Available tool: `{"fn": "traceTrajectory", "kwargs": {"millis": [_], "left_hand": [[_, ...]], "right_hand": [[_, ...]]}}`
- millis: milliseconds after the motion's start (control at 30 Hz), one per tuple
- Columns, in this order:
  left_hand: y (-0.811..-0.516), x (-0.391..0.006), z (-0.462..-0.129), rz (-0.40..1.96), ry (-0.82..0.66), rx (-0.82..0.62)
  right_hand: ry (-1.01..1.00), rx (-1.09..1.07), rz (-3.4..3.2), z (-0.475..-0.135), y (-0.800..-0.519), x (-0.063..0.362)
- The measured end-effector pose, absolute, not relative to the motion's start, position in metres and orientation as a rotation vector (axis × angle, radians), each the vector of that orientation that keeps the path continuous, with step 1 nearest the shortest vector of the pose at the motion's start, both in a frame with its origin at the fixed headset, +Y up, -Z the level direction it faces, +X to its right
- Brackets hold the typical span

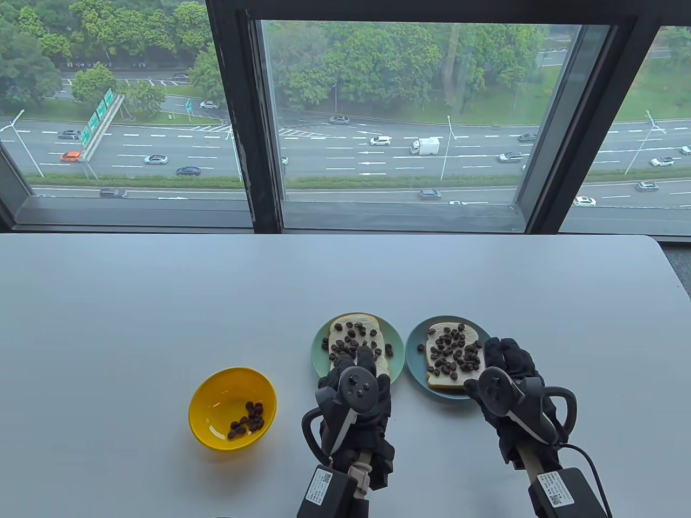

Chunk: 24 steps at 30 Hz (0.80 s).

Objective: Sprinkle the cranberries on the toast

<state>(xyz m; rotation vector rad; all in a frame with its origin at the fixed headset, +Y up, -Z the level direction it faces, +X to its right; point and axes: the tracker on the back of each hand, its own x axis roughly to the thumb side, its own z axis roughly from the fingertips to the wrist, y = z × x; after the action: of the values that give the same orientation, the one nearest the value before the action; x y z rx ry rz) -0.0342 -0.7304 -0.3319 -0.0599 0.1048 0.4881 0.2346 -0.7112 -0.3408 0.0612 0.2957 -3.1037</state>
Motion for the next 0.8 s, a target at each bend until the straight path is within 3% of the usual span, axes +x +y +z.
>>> {"fn": "traceTrajectory", "kwargs": {"millis": [500, 800], "left_hand": [[-0.743, -0.021, -0.334, 0.18, 0.025, -0.182], [-0.746, -0.029, -0.335, 0.265, 0.059, -0.203]], "right_hand": [[0.04, 0.017, -2.896, -0.343, -0.734, 0.237], [0.011, 0.012, -2.861, -0.343, -0.734, 0.236]]}}
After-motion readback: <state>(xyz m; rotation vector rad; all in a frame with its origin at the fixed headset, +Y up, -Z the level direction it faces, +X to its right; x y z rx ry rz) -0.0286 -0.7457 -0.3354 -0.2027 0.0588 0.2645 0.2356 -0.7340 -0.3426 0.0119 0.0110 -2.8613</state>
